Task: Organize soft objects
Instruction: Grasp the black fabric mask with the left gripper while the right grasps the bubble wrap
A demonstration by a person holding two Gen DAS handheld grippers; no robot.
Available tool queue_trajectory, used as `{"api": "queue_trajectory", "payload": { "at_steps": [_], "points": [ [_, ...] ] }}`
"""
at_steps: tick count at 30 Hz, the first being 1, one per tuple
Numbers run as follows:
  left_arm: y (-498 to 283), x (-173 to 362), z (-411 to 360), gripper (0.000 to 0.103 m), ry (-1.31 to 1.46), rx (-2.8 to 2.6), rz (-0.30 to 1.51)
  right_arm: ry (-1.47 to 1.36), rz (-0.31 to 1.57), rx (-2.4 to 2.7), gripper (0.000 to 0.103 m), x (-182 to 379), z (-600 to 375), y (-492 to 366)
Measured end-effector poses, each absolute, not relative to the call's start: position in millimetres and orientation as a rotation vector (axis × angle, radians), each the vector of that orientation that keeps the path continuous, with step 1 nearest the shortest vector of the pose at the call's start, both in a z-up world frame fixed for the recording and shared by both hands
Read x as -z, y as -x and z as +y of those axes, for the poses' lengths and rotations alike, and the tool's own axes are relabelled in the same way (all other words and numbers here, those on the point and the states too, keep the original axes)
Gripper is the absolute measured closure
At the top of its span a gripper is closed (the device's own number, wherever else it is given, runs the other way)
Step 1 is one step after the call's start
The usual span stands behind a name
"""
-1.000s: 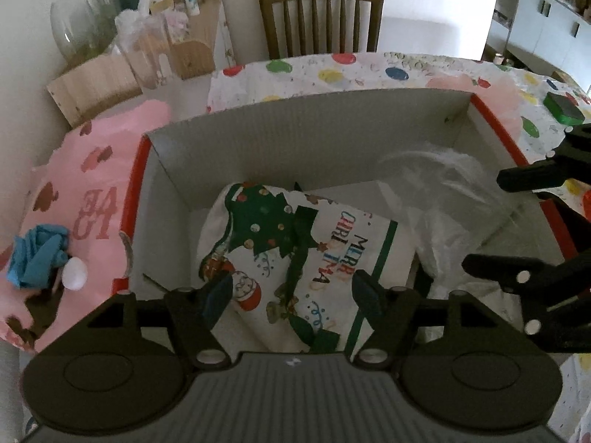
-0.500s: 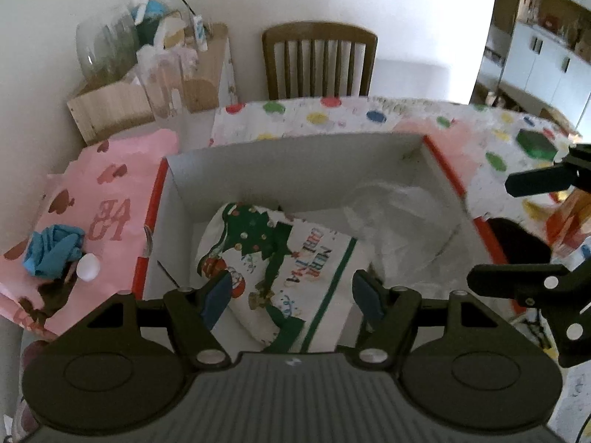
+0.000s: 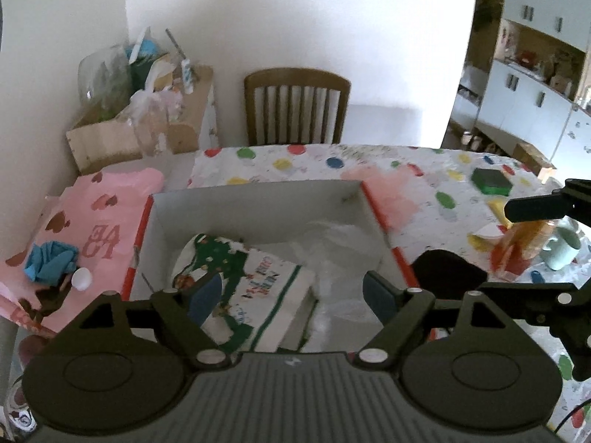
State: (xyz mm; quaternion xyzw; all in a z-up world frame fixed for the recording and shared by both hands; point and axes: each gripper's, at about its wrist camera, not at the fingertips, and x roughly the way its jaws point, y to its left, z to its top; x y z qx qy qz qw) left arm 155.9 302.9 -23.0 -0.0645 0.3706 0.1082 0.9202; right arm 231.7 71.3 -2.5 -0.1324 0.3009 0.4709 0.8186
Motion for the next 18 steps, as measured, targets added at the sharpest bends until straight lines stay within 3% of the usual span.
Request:
{"api": "queue_trajectory", "payload": {
  "at_steps": [8,12,18],
  "points": [
    [-144,11,271,0.015,0.128,-0.16,0.725,0.215,0.642,-0.927,0.0,-4,26,-220],
    [-139,9,253,0.003,0.134,-0.123,0.713,0.167,0.64,-0.868,0.0,-6,-7,-218],
    [-137,9,227,0.0,0.156,-0.075,0.688,0.104,0.643,-0.778,0.0,-2,-62,-220]
  ]
}}
